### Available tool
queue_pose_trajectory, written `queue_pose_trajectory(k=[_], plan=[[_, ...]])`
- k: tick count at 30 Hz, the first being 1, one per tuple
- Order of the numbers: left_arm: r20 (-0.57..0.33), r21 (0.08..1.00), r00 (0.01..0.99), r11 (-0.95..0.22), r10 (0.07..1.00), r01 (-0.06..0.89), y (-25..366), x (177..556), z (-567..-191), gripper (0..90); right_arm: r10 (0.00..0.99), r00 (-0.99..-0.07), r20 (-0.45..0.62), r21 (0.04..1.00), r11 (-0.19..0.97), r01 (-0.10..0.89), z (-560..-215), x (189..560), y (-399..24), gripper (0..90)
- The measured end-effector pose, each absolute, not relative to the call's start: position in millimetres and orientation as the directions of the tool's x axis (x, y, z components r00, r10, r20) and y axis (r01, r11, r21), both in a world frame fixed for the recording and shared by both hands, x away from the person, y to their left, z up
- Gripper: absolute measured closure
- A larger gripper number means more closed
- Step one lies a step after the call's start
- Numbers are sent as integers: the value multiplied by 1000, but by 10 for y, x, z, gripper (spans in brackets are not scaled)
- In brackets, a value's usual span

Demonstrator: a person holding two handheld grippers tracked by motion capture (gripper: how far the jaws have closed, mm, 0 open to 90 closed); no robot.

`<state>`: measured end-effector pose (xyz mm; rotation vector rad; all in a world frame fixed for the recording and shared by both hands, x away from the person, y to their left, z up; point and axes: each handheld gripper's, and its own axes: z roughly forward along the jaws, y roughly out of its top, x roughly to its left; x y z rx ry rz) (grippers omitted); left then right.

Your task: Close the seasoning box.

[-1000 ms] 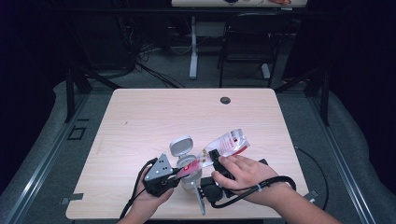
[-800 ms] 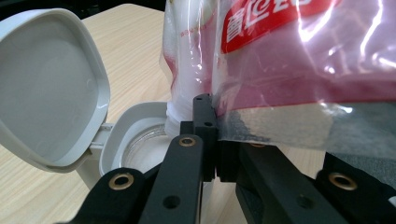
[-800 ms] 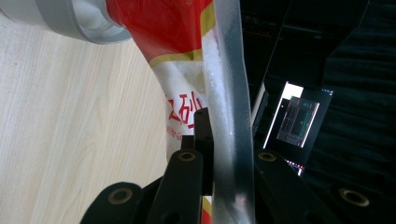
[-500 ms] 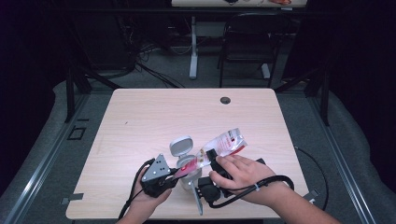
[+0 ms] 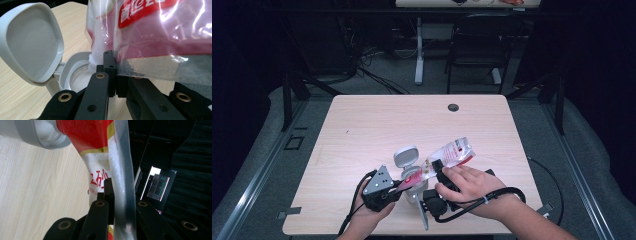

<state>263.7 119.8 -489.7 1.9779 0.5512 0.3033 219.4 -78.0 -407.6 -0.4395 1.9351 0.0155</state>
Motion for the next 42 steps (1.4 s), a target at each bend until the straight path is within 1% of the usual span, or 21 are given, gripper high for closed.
queue_pose_trajectory(k=[1,14,23,24,42], plan=[[-25,891,865,-381,502,246,1191,2639,-4898,899,-285,-338,-897,-178,933,-314,-4088,2199,-792,867],[-30,889,870,-384,493,248,1131,2644,-4903,899,-283,-345,-895,-178,935,-307,-4087,2196,-844,867],[-31,891,868,-380,496,249,1168,2647,-4899,899,-286,-341,-895,-179,933,-312,-4081,2200,-813,868],[-33,892,867,-377,496,250,1167,2647,-4901,899,-294,-338,-894,-191,933,-306,-4071,2194,-806,868],[-29,888,868,-385,497,250,1163,2644,-4904,899,-282,-345,-895,-174,934,-313,-4081,2202,-811,868]])
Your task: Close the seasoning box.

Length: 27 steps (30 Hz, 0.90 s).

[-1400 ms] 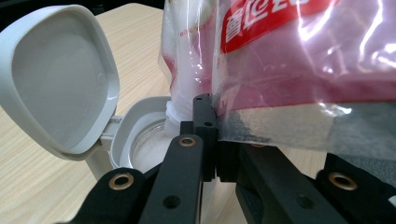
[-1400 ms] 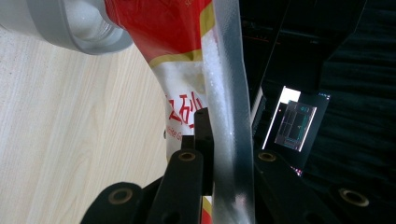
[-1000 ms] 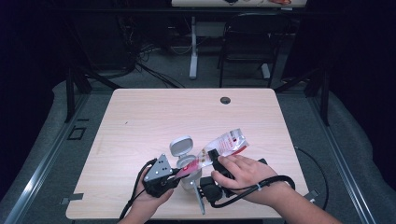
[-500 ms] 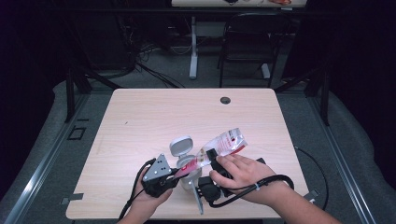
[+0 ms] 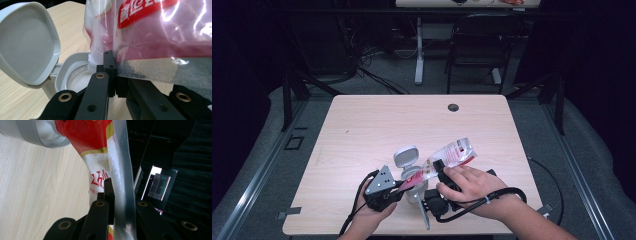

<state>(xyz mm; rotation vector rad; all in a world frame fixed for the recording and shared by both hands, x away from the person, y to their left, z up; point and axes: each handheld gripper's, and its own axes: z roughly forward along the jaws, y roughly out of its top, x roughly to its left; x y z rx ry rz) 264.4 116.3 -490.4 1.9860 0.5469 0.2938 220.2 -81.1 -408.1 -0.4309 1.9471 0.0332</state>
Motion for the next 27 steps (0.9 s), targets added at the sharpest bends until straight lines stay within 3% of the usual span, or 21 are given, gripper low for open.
queue_pose_trajectory(k=[15,27], plan=[[-25,891,863,-381,504,248,1134,2661,-4861,900,-249,-362,-898,-144,945,-294,-4090,2193,-900,869],[-30,891,863,-378,505,252,1064,2688,-4861,900,-170,-402,-900,-58,960,-275,-4186,2208,-1063,870]])
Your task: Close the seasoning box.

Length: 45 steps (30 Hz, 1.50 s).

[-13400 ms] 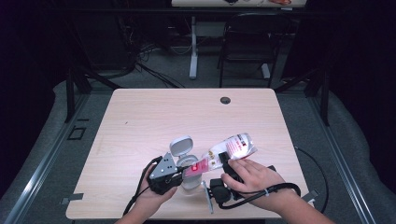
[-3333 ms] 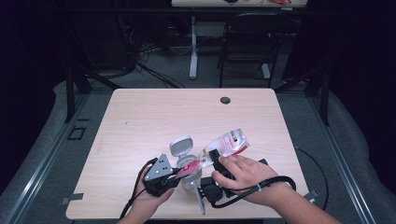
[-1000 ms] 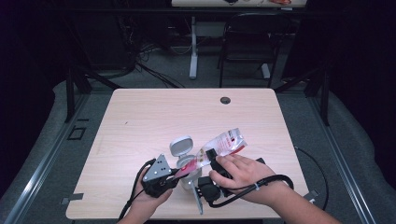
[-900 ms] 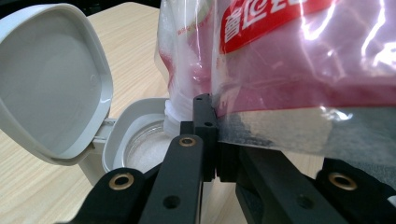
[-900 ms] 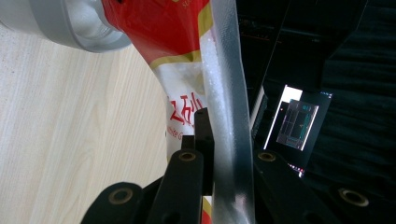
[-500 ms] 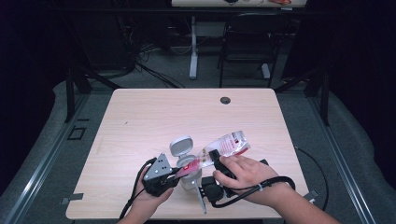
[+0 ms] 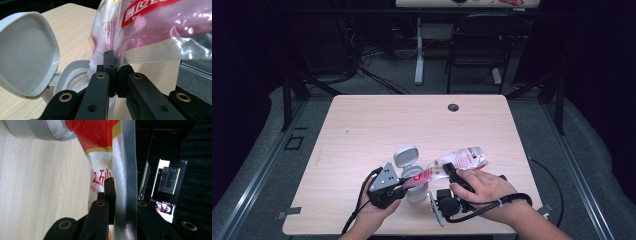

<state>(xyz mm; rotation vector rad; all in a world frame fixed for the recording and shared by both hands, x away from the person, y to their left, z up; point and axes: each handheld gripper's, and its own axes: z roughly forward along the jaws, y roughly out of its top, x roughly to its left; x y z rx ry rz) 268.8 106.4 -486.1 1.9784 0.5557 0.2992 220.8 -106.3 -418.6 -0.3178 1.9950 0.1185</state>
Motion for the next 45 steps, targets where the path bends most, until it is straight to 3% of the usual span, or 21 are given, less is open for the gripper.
queue_pose_trajectory(k=[21,31,45], plan=[[-39,899,863,-360,503,250,1005,2730,-4817,900,7,-456,-890,125,966,-228,-4295,2242,-1284,871],[-48,906,866,-343,497,247,1009,2723,-4797,900,130,-498,-858,258,946,-198,-4385,2247,-1381,872],[-45,907,863,-341,503,246,1004,2738,-4799,900,196,-503,-842,315,935,-163,-4448,2279,-1412,880]])
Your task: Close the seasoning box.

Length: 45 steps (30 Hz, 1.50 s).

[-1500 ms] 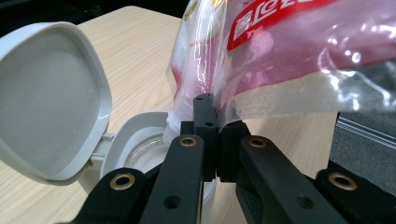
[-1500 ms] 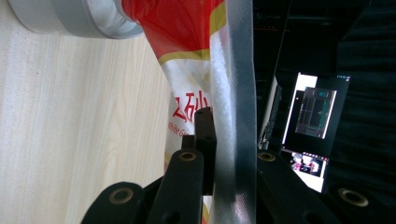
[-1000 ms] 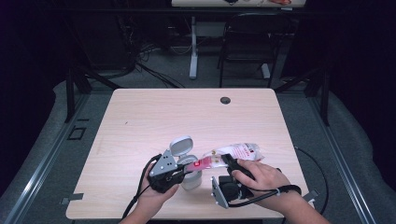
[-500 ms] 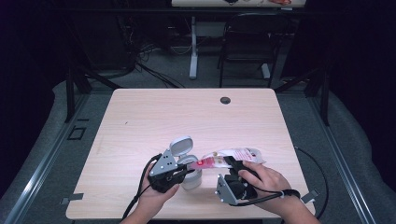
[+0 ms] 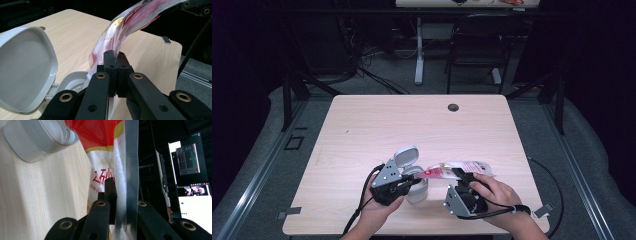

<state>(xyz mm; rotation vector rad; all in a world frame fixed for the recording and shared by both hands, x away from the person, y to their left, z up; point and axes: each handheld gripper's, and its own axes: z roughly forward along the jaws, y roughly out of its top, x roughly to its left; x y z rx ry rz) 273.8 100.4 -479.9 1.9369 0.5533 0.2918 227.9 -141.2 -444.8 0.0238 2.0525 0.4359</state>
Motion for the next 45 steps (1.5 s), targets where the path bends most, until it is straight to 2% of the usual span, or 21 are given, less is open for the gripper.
queue_pose_trajectory(k=[13,20,28,45], plan=[[-52,909,860,-332,507,251,1007,2757,-4776,900,309,-520,-796,433,892,-133,-4535,2304,-1449,889],[-56,908,858,-332,511,257,1001,2769,-4772,900,325,-535,-780,446,888,-111,-4564,2317,-1474,889],[-59,909,859,-328,509,257,990,2771,-4757,900,381,-559,-736,511,855,-91,-4632,2330,-1511,888],[-63,911,862,-323,503,255,954,2787,-4740,900,423,-599,-679,558,829,-47,-4685,2378,-1585,868]])
